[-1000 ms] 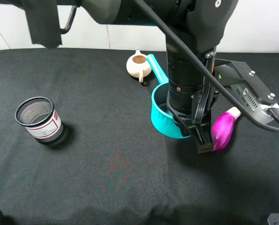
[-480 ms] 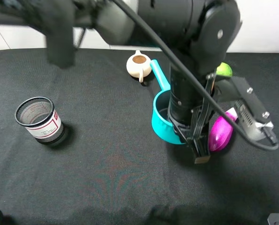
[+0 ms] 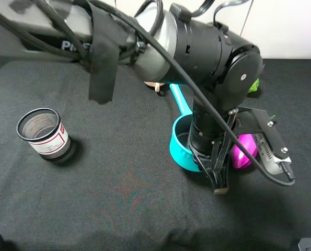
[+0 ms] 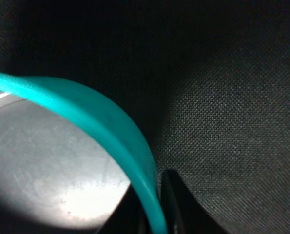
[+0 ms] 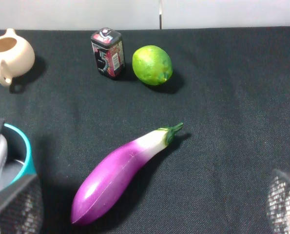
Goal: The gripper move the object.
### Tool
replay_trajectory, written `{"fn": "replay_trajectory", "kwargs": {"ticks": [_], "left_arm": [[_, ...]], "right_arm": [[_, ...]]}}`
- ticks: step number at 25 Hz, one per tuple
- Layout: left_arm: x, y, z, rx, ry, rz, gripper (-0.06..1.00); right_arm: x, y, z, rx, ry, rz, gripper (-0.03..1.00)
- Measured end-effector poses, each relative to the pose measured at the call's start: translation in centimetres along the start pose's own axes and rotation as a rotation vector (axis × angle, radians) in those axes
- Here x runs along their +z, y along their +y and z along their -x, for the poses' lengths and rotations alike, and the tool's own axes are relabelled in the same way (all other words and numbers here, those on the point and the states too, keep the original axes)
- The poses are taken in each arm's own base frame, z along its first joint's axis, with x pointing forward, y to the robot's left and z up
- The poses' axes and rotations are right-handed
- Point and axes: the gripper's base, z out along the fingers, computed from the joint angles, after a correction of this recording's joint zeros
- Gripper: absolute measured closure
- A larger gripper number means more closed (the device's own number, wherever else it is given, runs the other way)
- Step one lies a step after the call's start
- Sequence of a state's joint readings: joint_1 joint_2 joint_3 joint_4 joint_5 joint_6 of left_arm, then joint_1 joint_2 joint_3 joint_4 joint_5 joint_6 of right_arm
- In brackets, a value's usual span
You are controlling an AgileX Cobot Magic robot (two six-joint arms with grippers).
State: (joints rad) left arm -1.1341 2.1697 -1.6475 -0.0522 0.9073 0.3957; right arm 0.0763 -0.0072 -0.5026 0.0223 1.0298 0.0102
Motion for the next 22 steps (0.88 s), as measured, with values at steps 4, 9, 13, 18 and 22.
{"fn": "replay_trajectory", "kwargs": {"ticks": [4, 9, 13, 18, 22], "left_arm": [[0.8, 0.1, 0.0, 0.006, -0.007, 0.004, 0.92], [2.2, 0.2, -0.1, 0.026, -0.004, 0.005, 0.92], [3.1, 0.1, -0.5, 0.028, -0.014, 0.012, 0.92], [3.6, 0.1, -0.6, 0.059, -0.03, 0.019, 0.92], [3.7, 0.2, -0.4, 0.067, -0.059, 0.033, 0.9]], "right_arm": [[0.0, 0.0, 0.0, 0.0, 0.0, 0.0, 0.27], [0.0, 0.0, 0.0, 0.001, -0.001, 0.002, 0.27], [0.0, 0.0, 0.0, 0.002, -0.001, 0.003, 0.27], [0.0, 0.0, 0.0, 0.002, -0.001, 0.003, 0.27], [0.0, 0.0, 0.0, 0.002, -0.001, 0.003, 0.27]]}}
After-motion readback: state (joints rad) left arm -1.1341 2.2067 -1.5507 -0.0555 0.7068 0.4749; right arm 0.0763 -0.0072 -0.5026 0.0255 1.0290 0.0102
